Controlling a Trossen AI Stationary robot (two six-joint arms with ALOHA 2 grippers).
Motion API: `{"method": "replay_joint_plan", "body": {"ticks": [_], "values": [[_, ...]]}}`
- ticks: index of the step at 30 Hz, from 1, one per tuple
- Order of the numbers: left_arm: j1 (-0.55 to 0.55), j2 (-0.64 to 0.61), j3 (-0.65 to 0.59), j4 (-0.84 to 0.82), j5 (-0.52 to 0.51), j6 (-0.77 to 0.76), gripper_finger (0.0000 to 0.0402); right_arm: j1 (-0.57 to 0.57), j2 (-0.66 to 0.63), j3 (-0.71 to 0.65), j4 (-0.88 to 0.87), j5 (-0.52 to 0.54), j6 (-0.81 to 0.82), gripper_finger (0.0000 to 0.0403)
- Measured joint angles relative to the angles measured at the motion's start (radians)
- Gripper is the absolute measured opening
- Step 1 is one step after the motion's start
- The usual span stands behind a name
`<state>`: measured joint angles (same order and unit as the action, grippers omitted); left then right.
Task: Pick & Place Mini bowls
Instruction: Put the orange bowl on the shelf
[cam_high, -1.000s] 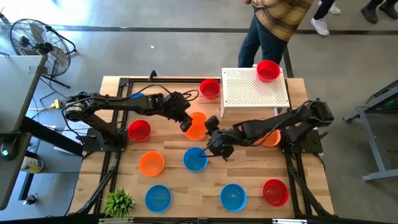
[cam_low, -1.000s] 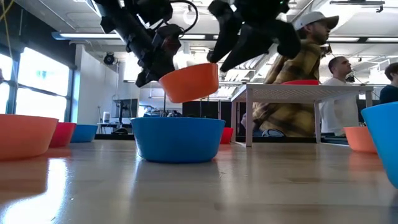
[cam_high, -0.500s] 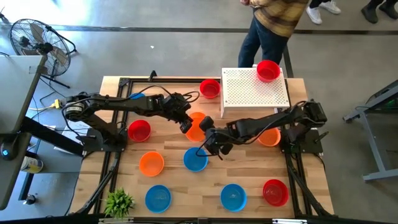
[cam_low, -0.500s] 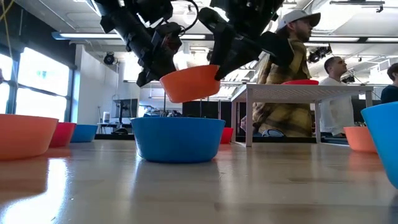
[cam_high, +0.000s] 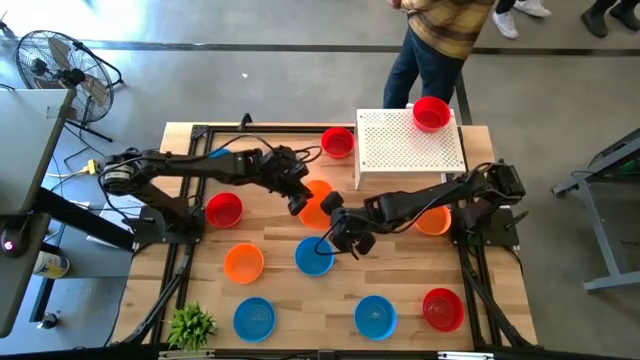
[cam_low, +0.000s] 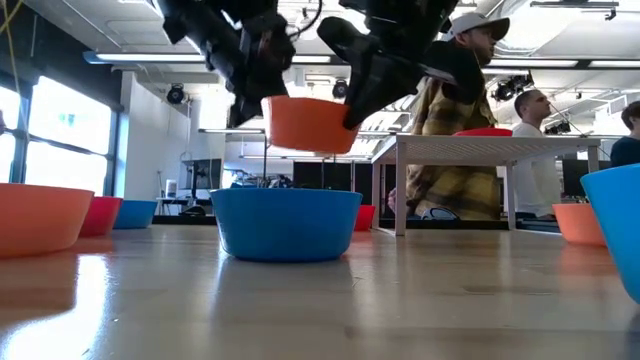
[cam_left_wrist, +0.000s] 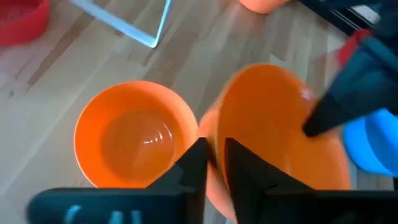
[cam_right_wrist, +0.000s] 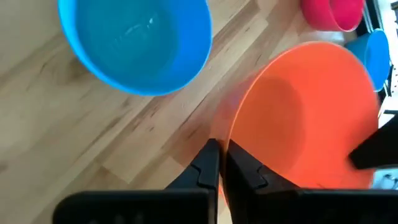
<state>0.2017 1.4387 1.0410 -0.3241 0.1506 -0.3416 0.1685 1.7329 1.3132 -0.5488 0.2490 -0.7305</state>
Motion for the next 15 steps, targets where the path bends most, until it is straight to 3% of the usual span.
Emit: {"method": "replay_joint_plan", "body": {"ticks": [8, 15], "values": [[0.001, -0.076, 0.035, -0.001, -0.054, 0.136, 0.0117, 0.0, -0.001, 0.0, -0.007, -0.027, 0.091, 0.0001], [0.001, -0.226, -0.112, 0.166, -0.118, 0.188, 0.0119, 0.0, -0.001, 0.0, -0.009, -0.061, 0.142, 0.0001]]}}
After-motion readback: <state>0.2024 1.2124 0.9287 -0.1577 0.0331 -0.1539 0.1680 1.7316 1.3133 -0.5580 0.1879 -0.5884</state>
